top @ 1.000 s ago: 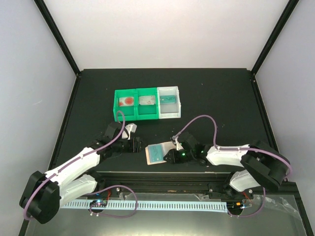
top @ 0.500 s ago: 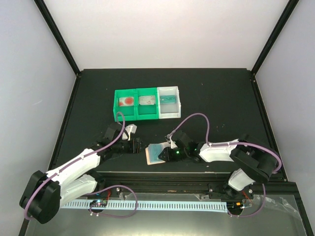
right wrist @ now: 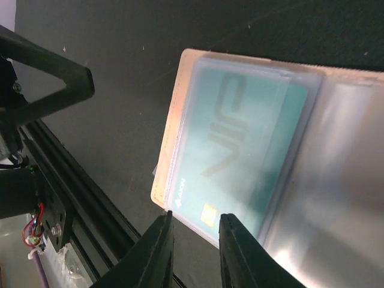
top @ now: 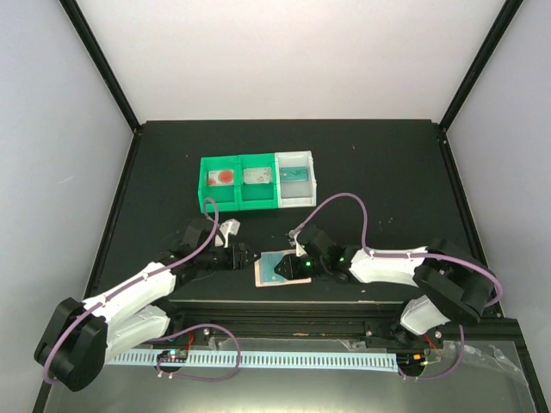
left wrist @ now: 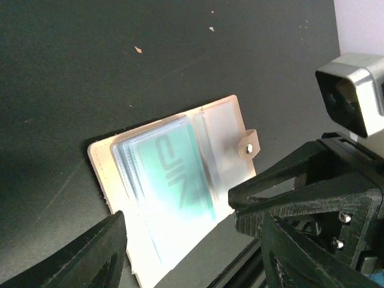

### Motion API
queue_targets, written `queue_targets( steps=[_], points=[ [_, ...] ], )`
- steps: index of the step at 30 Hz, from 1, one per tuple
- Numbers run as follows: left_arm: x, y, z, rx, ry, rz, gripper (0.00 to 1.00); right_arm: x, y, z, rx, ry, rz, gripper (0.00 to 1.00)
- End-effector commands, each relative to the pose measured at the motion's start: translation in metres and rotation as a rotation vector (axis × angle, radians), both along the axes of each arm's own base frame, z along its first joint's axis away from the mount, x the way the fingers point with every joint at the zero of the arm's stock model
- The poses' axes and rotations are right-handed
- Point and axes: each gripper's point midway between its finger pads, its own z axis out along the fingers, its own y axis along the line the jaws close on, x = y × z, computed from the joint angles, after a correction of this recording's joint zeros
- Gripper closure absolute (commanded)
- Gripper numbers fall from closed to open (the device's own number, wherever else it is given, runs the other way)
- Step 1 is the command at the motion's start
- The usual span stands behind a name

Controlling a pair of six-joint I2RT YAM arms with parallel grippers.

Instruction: Take the credit cards out of the card holder

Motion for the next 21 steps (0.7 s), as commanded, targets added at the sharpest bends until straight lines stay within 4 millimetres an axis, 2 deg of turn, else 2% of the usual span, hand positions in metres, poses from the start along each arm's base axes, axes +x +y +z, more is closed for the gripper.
queue_targets(
  steps=[1,10,21],
  points=[
    [-0.002,-0.011,0.010,-0.080,-0.009,-0.032,0.37,0.011,-0.009,0.005,-0.061,-0.078,-0.036,0.78],
    [-0.004,-0.015,0.012,-0.152,0.004,-0.010,0.37,0.011,-0.010,-0.008,-0.088,-0.071,-0.028,0.81],
    [-0.004,-0.015,0.008,-0.157,0.019,-0.002,0.36,0.008,-0.008,-0.026,-0.108,-0.042,-0.010,0.88]
  ],
)
